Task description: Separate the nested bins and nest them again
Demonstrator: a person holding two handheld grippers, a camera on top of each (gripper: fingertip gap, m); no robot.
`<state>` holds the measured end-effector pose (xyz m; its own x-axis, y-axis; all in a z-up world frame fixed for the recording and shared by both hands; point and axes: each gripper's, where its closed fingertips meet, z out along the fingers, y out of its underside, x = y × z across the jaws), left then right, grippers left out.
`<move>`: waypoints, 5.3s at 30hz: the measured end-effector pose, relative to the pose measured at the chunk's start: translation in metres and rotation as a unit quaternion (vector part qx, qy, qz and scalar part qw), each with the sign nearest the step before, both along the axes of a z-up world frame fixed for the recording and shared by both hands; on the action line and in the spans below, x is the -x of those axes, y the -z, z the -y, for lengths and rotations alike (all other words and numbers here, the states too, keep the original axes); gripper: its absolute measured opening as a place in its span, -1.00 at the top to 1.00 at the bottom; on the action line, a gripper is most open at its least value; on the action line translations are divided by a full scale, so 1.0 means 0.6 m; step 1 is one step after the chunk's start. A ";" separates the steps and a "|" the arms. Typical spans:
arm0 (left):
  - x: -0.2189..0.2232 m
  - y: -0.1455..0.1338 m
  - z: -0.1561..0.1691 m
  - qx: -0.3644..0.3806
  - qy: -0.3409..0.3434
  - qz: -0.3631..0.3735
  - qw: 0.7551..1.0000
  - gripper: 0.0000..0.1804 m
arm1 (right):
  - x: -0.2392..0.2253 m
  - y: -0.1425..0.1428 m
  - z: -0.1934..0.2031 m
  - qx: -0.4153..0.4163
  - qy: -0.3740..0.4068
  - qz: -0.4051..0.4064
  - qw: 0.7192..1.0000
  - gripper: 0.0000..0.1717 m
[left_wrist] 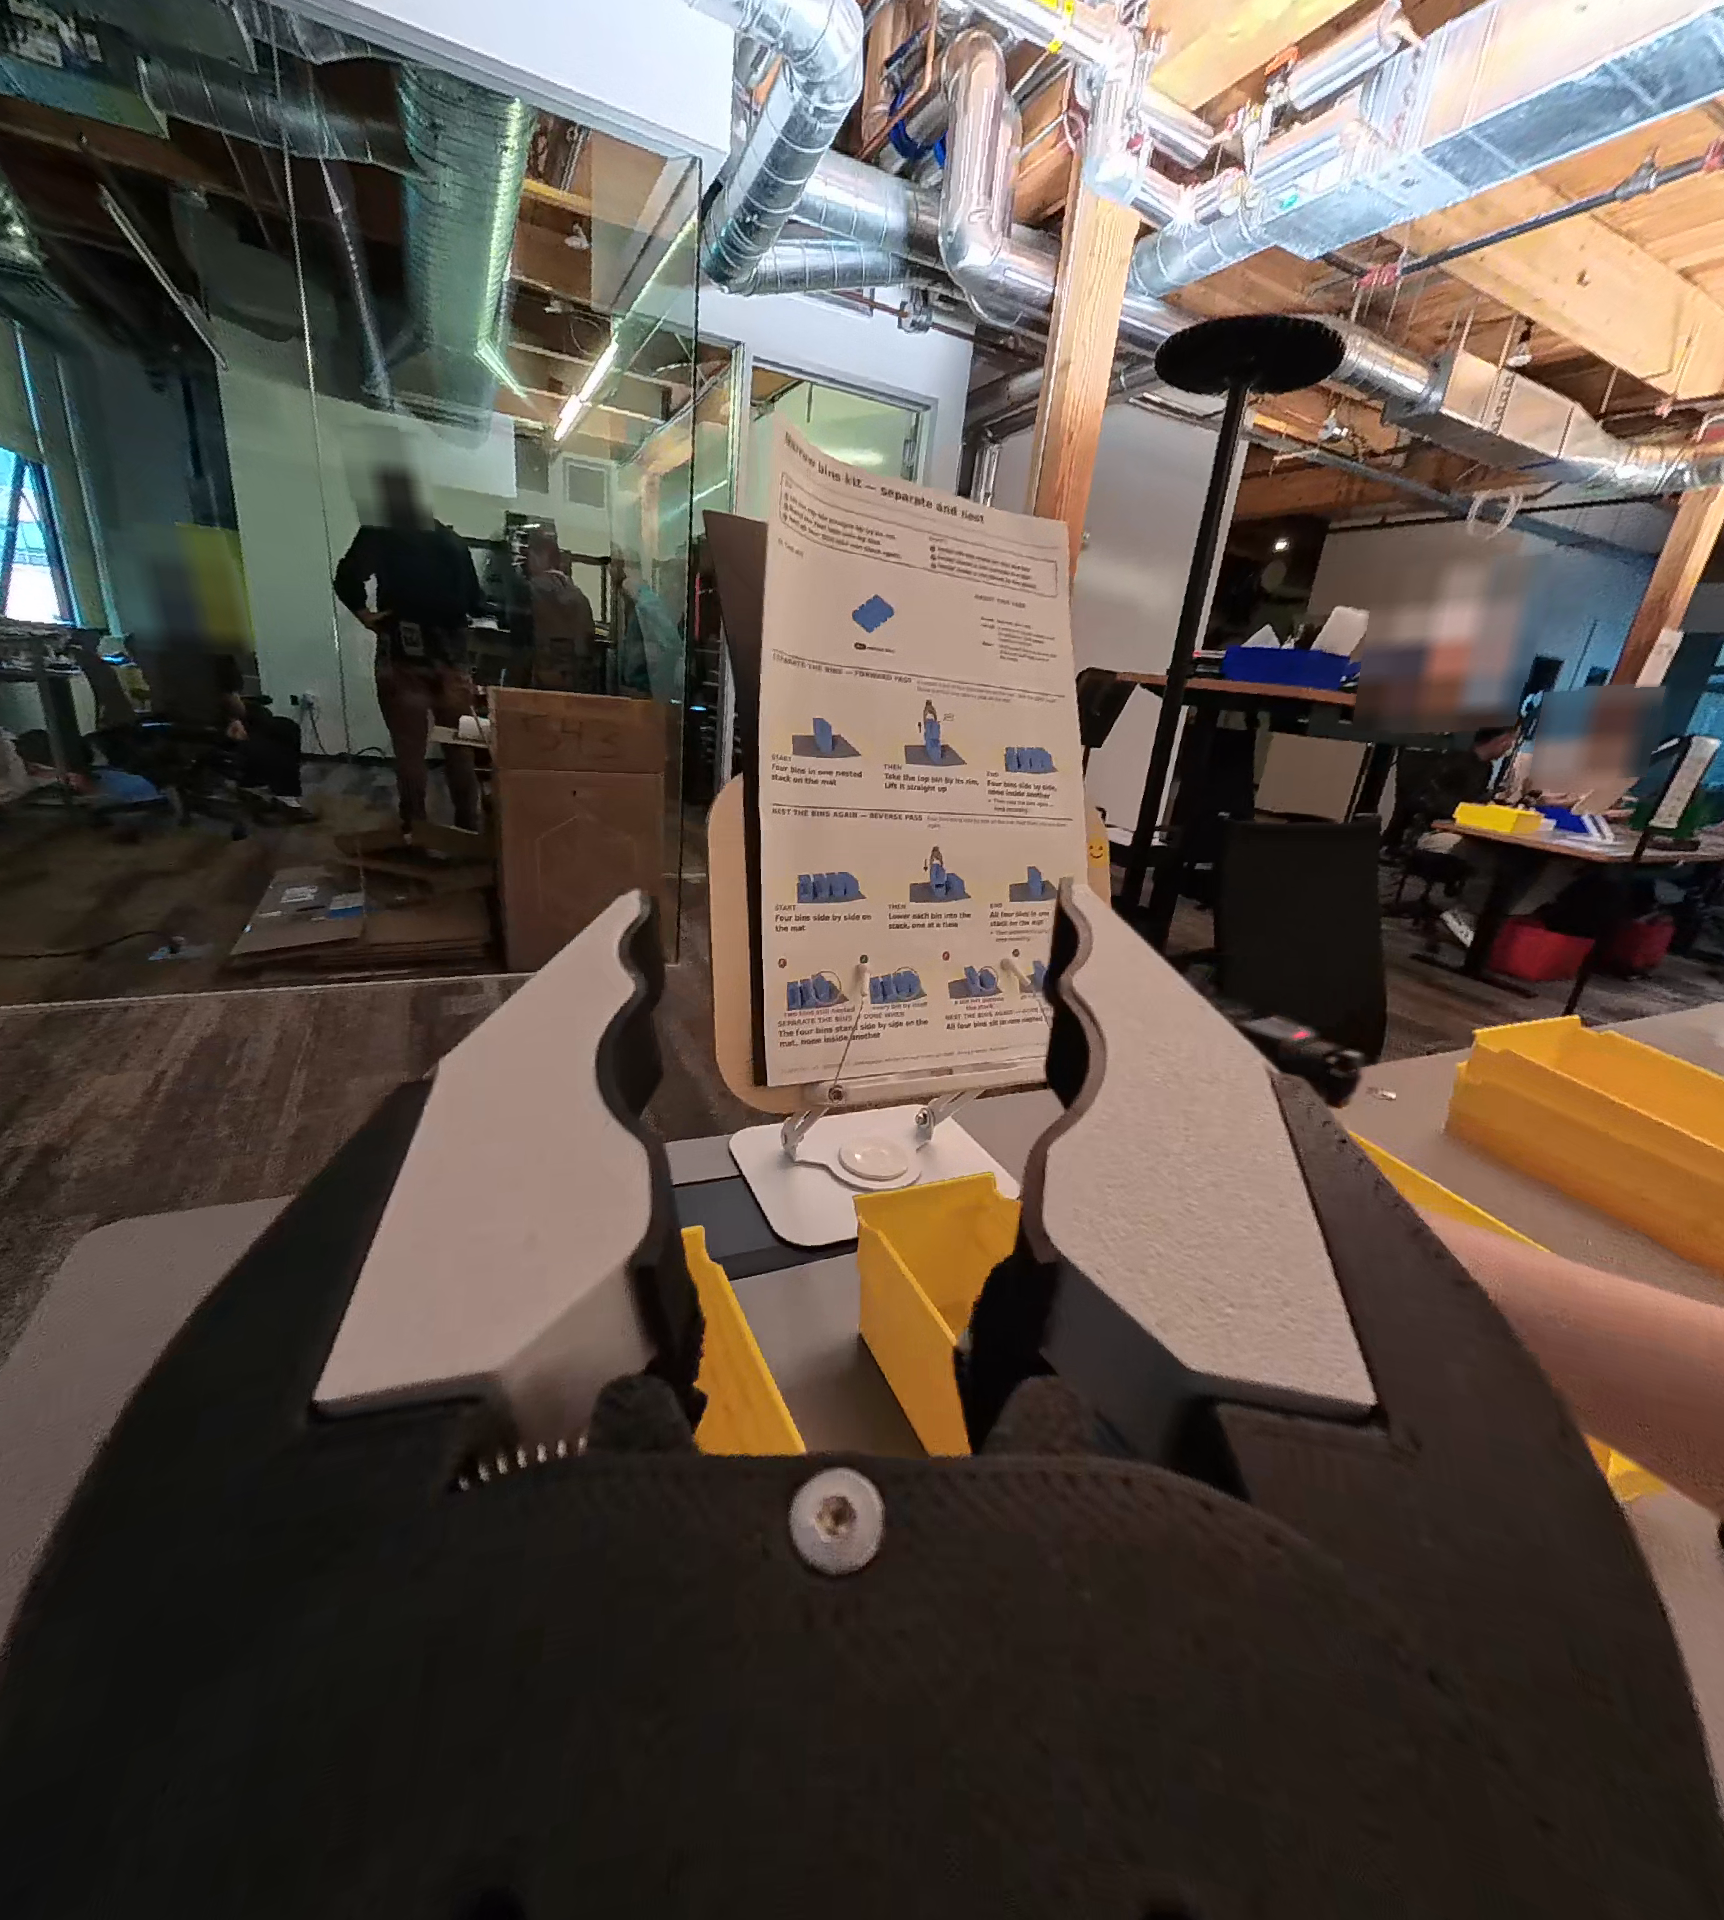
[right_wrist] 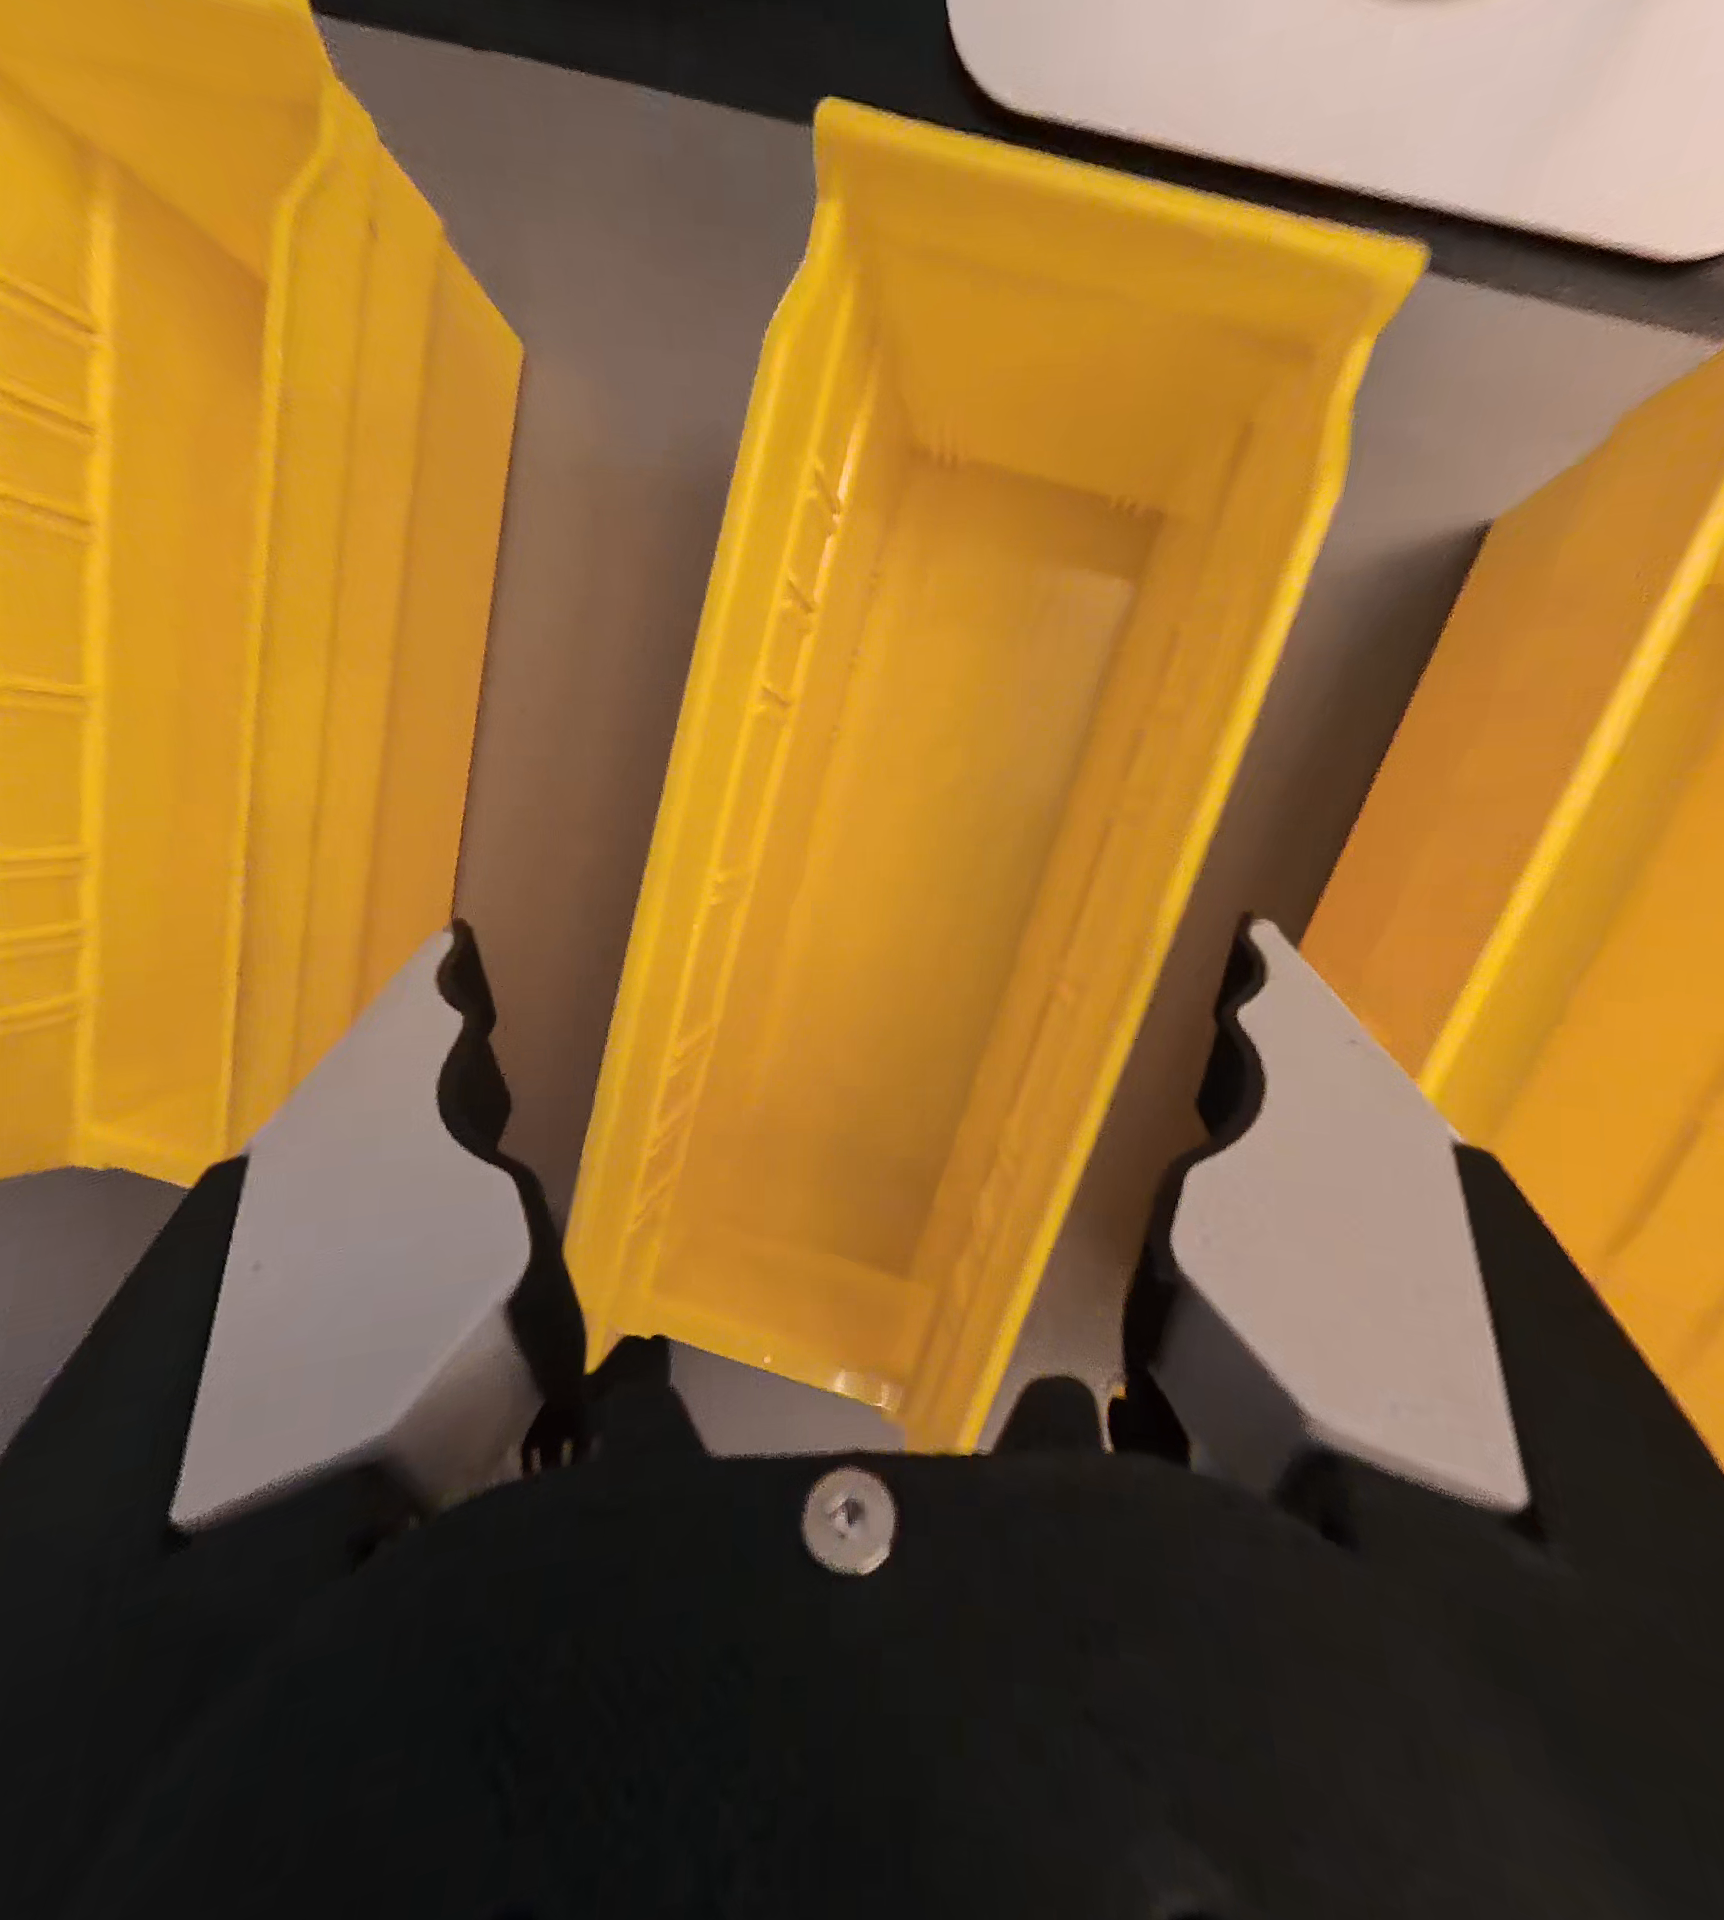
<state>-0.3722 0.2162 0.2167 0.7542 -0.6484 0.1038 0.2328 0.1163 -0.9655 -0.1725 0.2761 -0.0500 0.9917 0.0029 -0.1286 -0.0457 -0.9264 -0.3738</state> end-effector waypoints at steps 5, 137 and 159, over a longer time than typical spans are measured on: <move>0.007 0.001 0.001 -0.002 -0.002 0.001 1.000 0.19 | 0.007 0.016 -0.011 0.014 0.007 0.004 1.000 -0.61; -0.225 0.052 0.074 0.067 -0.027 -0.180 0.981 -0.18 | -0.406 -0.347 0.149 -0.542 -0.145 0.125 0.818 -0.59; -0.328 0.415 -0.085 0.488 -0.059 -0.412 0.767 -0.64 | -0.548 -0.277 0.124 -0.543 -0.133 0.042 0.828 -0.53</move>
